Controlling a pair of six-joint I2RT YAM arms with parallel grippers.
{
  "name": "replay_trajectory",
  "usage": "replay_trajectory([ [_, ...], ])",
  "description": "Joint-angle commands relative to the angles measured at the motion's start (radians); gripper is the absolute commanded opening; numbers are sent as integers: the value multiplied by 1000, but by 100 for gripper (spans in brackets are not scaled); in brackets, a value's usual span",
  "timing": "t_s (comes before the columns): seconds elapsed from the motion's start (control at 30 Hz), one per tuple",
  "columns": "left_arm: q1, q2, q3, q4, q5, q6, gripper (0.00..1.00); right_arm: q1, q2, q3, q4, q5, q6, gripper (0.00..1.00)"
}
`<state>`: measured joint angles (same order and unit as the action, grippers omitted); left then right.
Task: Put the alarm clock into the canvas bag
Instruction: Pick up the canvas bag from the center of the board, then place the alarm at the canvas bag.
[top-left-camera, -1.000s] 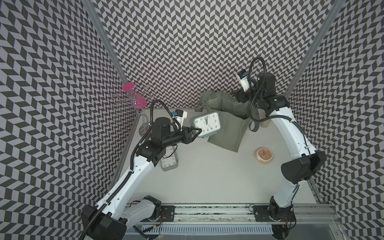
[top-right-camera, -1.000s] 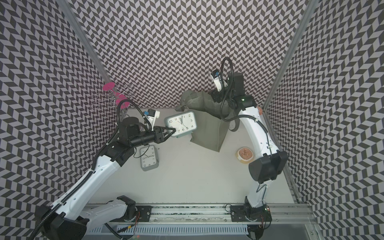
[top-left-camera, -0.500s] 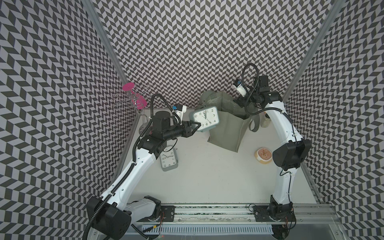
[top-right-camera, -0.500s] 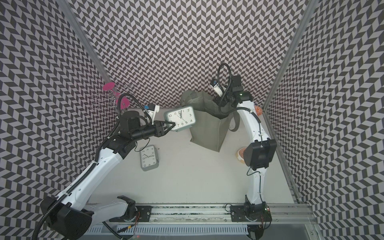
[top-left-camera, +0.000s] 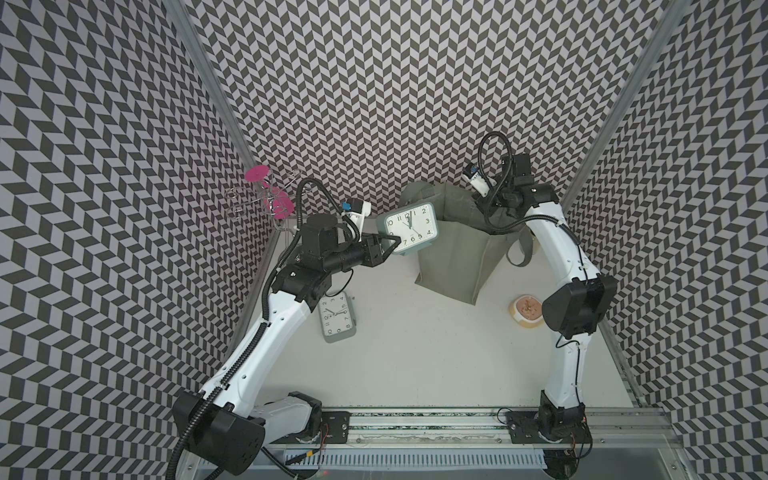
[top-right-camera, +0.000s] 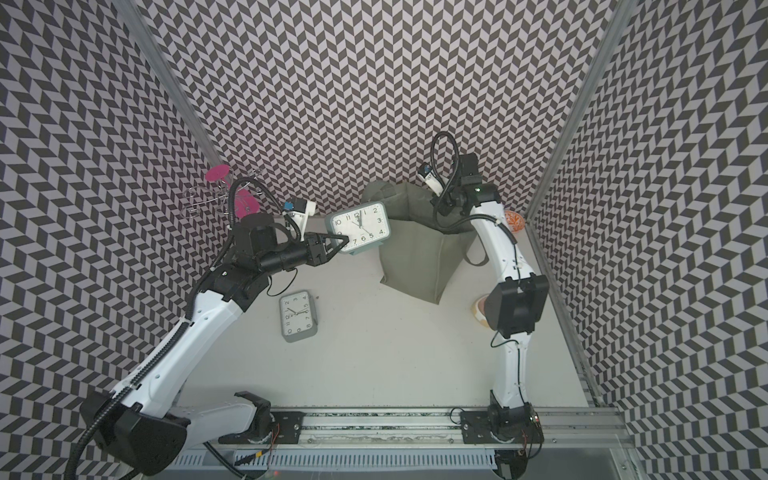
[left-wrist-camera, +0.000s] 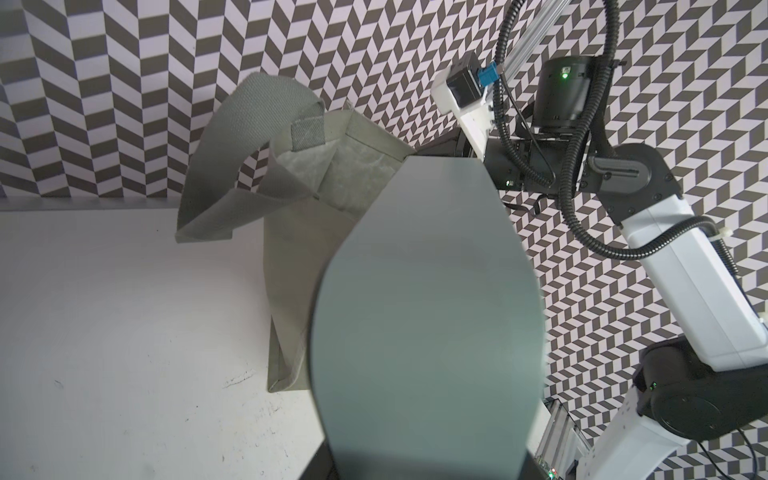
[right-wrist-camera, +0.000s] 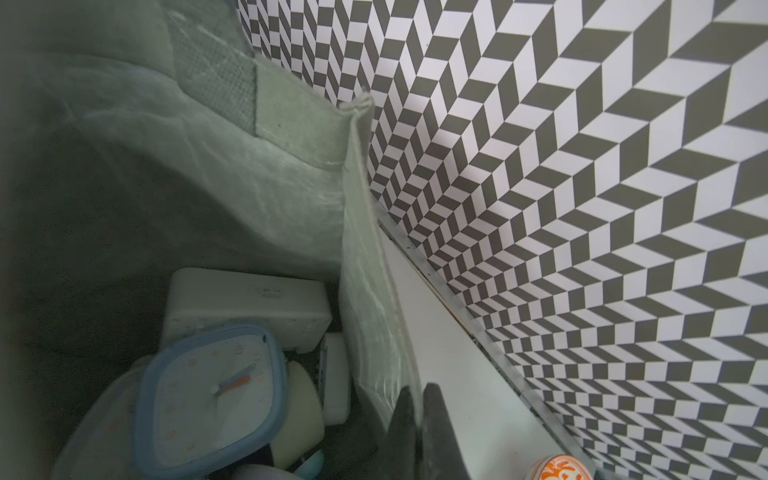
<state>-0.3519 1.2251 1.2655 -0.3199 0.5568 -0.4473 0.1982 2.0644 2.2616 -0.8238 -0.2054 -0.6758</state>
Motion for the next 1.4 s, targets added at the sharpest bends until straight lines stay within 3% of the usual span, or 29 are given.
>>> replay_trajectory([
  [0.0, 15, 1, 66, 22, 3, 18, 27, 23, -142, 3, 98, 31, 140, 0],
  [0.3, 17, 39, 148, 37, 120, -41, 26, 176, -309, -102, 132, 266, 357, 0],
  [0.43, -5, 49, 178, 18, 148, 29, 26, 206, -322, -82, 119, 284, 411, 0],
  [0.67, -53, 65, 187, -48, 83, 193, 25, 211, -329, -66, 106, 271, 446, 0],
  [0.83, -136, 145, 235, -148, 22, 297, 25, 217, -360, -105, 124, 226, 455, 0],
  [1.07, -170, 255, 298, -162, -77, 308, 24, 228, -440, -231, 195, 178, 447, 0],
  [1.23, -192, 363, 335, -136, -33, 313, 26, 227, -490, -306, 252, 126, 463, 0],
  [1.37, -267, 459, 416, -181, -122, 352, 26, 227, -502, -339, 277, 111, 476, 0],
])
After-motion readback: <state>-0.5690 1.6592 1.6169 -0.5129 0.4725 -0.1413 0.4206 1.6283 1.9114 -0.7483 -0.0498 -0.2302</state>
